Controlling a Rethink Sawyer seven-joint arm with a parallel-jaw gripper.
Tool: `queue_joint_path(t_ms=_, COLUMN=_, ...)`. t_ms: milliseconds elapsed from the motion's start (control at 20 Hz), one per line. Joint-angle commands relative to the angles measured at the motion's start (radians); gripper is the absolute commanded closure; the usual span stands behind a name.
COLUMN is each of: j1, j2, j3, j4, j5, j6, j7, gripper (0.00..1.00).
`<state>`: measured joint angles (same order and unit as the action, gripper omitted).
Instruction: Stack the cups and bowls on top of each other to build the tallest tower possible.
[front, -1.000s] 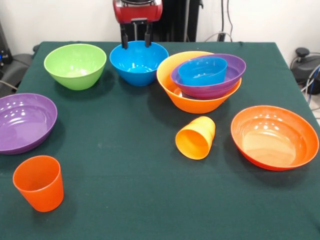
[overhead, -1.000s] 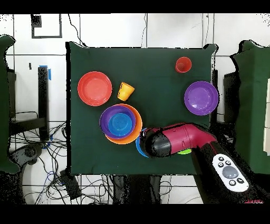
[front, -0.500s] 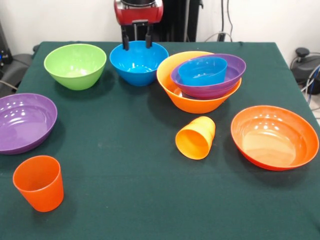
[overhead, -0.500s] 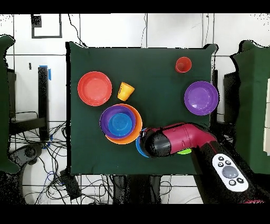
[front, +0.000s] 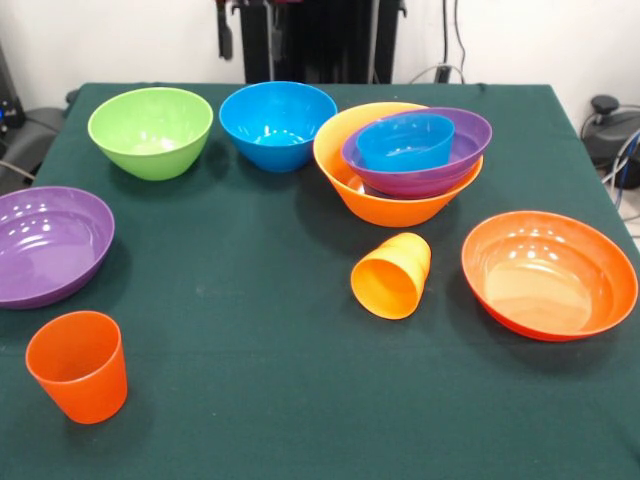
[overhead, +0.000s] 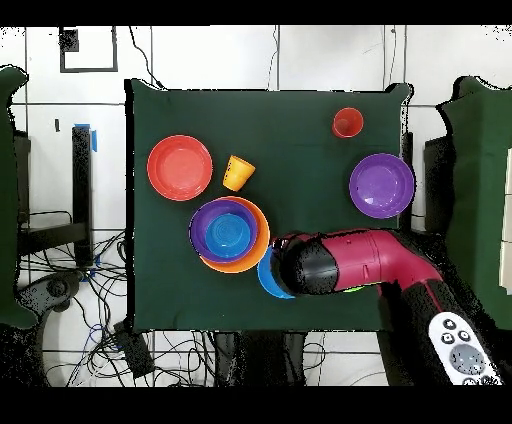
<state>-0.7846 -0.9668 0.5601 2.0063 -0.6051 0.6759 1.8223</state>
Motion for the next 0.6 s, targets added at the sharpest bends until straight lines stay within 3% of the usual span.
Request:
queue_joint_path(t_ms=50, j1=-0.013, j2=-0.014, j3=0.090, j4=-0.033, j5=0.013, j6=0.161, j7=-0.264, gripper=0.00)
queue_joint_path(t_ms=300, j1=-0.035, j2=0.103, j3=0.094, j4=-0.060, j5=-0.071, j6=0.079, j7=-0.243, gripper=0.00)
queue_joint_path(t_ms=600, j1=-0.058, j2=0.148, j3=0.096, j4=-0.092, j5=-0.113, j6=0.069, j7=-0.266, gripper=0.00)
